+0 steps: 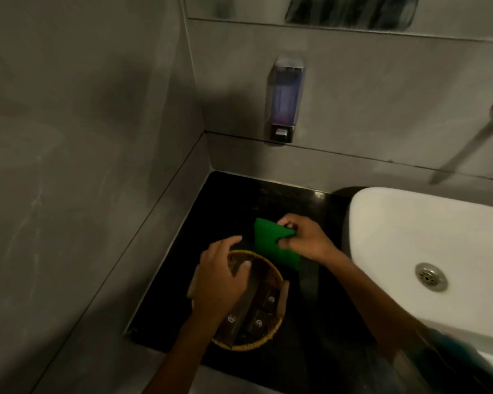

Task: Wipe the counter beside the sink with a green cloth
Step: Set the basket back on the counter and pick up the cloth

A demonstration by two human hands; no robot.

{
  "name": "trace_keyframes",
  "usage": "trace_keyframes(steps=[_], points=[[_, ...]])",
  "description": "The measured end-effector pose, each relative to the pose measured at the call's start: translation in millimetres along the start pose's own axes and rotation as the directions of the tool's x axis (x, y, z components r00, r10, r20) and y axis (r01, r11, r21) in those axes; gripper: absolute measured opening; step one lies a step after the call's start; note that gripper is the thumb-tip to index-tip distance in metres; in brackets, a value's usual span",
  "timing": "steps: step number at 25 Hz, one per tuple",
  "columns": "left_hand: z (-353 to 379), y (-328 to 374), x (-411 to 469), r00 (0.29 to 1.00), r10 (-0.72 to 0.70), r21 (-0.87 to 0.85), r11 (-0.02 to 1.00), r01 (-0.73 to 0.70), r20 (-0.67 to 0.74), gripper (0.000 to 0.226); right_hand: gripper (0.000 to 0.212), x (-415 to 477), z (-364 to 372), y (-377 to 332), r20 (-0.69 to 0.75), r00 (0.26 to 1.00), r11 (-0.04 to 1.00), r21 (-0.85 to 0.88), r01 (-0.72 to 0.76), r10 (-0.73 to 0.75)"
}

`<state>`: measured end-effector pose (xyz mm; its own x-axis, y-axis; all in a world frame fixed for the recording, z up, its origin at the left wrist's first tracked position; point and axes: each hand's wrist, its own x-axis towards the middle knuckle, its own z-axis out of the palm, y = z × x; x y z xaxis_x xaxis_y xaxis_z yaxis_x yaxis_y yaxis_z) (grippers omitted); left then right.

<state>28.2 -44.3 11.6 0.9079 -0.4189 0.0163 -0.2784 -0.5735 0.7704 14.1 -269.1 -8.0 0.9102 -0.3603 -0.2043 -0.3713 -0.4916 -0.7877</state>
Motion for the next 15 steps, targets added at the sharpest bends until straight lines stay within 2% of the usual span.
trace_keyframes(steps=[1, 3, 5, 6, 7, 9, 11, 13, 15], points=[[12, 16, 0, 1.0, 0.023, -0.002, 1.0, -0.023, 0.017, 0.055, 0.034, -24, -16, 4, -0.081, 0.997, 0.981, 0.193, 0.021, -0.006], [45, 53, -4, 0.995, 0.043, -0.071, 0.997, -0.036, 0.093, 0.072, 0.03, -72, -55, 15, -0.179, 0.984, 0.824, 0.56, 0.087, 0.018], [81, 93, -11, 0.976, 0.043, -0.271, 0.963, 0.017, 0.213, 0.082, 0.029, -113, -96, 30, -0.183, 0.983, 0.66, 0.741, 0.125, 0.019], [97, 110, -14, 0.962, 0.053, -0.352, 0.935, 0.046, 0.268, 0.082, 0.031, -129, -112, 37, -0.193, 0.981, 0.611, 0.78, 0.138, 0.025], [115, 133, -19, 0.947, 0.083, -0.388, 0.92, 0.046, 0.31, 0.079, 0.029, -146, -132, 50, -0.238, 0.969, 0.612, 0.776, 0.151, 0.061], [156, 177, -32, 0.923, 0.157, -0.355, 0.934, -0.024, 0.352, 0.07, 0.018, -177, -173, 79, -0.321, 0.933, 0.715, 0.69, 0.111, 0.166], [203, 224, -53, 0.891, 0.208, -0.333, 0.94, -0.069, 0.403, 0.061, 0.013, -210, -221, 120, -0.289, 0.919, 0.763, 0.646, -0.02, 0.269], [256, 272, -75, 0.852, 0.245, -0.351, 0.933, -0.077, 0.464, 0.057, 0.012, -246, -272, 170, -0.251, 0.892, 0.675, 0.734, -0.078, 0.376], [304, 309, -92, 0.832, 0.283, -0.376, 0.921, -0.099, 0.477, 0.056, 0.031, -277, -312, 217, -0.321, 0.81, 0.613, 0.788, -0.059, 0.491]])
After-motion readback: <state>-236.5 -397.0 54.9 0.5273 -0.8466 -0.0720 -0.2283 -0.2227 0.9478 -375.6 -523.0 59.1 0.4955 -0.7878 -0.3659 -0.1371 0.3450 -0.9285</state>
